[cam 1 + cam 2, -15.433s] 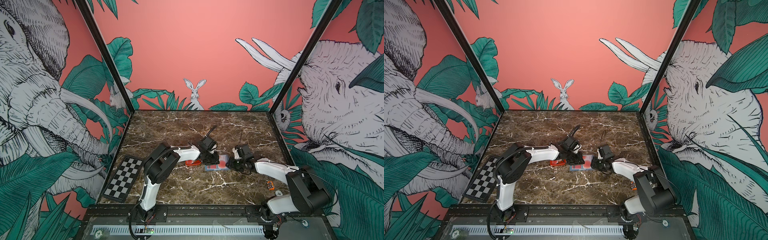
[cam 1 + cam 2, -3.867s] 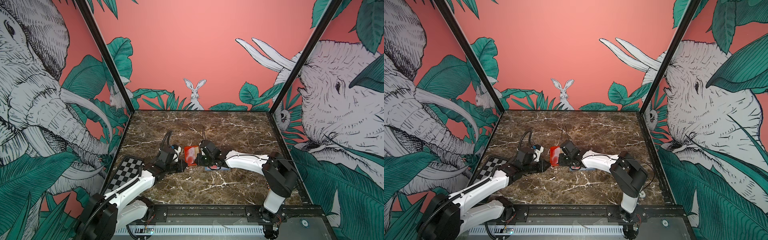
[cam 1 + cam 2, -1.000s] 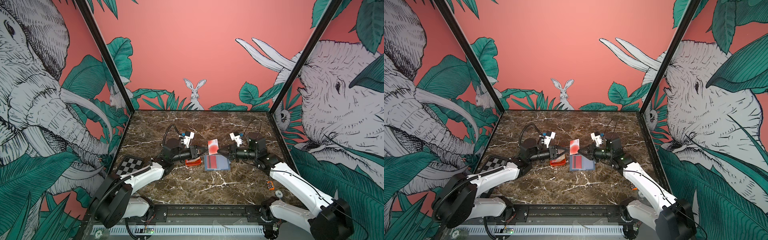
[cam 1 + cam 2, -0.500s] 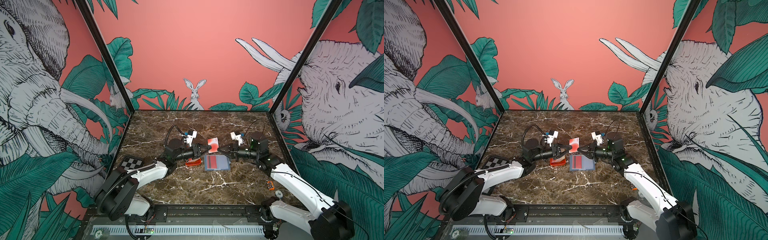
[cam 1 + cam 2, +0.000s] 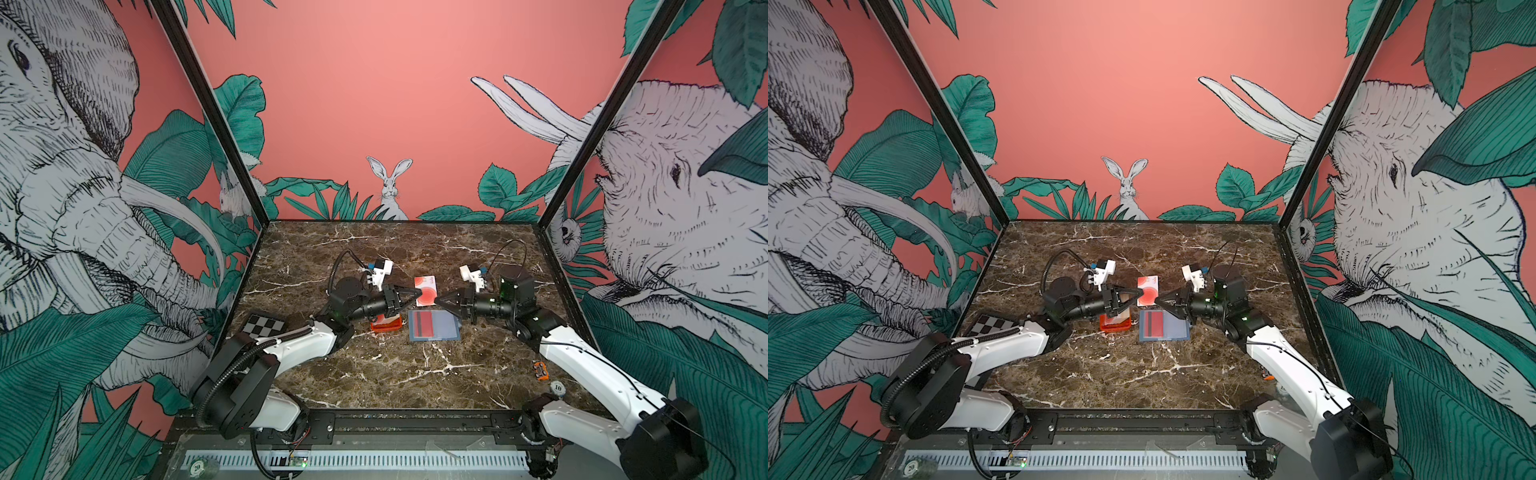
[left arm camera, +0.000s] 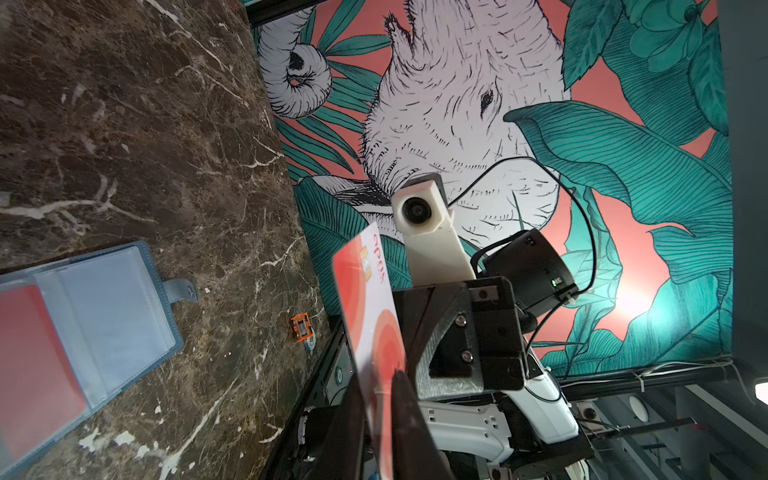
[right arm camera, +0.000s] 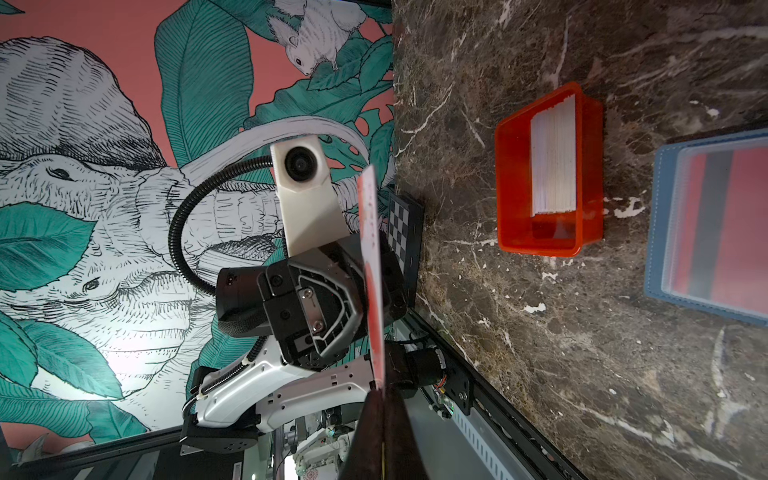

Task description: Put the credit cards into the card holder

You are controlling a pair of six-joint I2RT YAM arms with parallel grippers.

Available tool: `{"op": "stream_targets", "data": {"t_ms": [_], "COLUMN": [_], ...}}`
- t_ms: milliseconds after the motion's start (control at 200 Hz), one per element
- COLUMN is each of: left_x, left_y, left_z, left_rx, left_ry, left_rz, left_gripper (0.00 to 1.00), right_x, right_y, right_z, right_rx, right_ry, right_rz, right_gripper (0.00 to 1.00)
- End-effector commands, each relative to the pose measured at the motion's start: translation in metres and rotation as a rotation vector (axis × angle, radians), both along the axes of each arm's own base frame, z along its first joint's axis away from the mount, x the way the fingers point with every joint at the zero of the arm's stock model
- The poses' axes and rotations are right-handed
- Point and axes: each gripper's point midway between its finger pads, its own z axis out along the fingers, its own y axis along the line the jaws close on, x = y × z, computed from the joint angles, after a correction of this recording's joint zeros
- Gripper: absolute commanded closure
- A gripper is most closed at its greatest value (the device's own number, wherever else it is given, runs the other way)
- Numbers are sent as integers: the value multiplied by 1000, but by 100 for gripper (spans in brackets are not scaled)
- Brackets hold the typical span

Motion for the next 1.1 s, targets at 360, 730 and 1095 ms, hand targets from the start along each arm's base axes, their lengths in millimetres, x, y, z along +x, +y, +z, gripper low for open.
{"op": "stream_targets", "data": {"t_ms": [360,730,1095], "left_x": [-3,-14,-17], "left_y": [6,26,18], "left_z": [-12,-54,-60], "left_rx": [219,650,662], "left_ry": [-69,-158,-167], "left_rz": [24,64,44], "left_gripper": [98,99,100], "right_x": [-6,-23,-25], "right_y": [-21,-43,-57], "right_z": [-26,-38,-51], "right_rx": [-274,-672,-778], "right_ry": [-89,-263,-341], "right_rz": [3,52,2], "right_gripper": [75,64,20]}}
